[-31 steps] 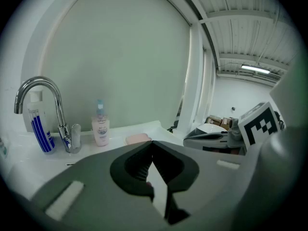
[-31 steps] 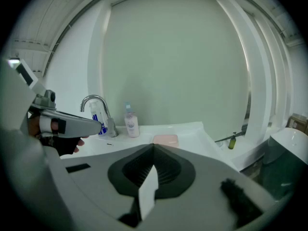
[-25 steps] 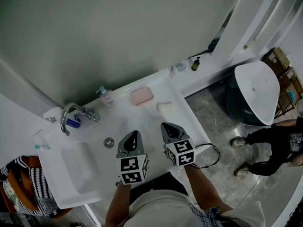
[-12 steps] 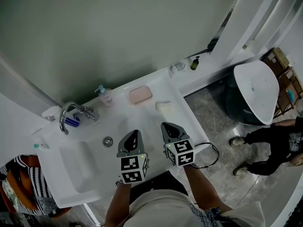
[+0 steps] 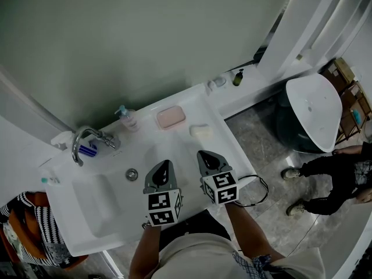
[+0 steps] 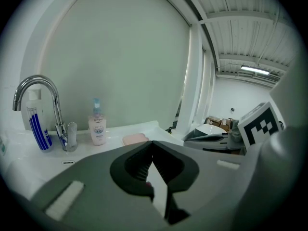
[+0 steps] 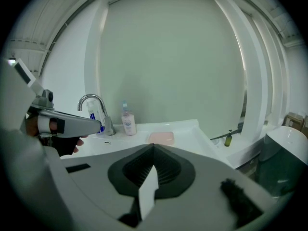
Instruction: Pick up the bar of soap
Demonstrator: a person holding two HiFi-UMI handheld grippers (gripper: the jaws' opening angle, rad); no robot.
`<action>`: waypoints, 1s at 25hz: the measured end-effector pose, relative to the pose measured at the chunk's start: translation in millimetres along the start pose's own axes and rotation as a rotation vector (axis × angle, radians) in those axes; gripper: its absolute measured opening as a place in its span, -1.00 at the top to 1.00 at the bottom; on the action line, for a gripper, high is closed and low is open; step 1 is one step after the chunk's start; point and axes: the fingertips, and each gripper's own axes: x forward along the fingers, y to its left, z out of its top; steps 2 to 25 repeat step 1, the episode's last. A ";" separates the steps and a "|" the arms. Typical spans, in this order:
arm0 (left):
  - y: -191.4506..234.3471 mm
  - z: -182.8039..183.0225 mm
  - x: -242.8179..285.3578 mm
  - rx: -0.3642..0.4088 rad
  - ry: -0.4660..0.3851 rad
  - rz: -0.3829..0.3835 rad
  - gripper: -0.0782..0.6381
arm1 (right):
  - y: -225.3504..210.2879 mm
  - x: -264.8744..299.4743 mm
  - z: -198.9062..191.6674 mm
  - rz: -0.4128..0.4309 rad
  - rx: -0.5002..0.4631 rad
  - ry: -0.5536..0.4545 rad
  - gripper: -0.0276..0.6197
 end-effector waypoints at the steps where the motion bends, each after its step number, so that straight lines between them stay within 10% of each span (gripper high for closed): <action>1: -0.4 0.3 0.2 0.001 0.000 0.000 0.76 | -0.5 -0.1 -0.1 0.000 0.000 0.001 0.88; 25: -0.4 0.3 0.2 0.001 0.000 0.000 0.76 | -0.5 -0.1 -0.1 0.000 0.000 0.001 0.88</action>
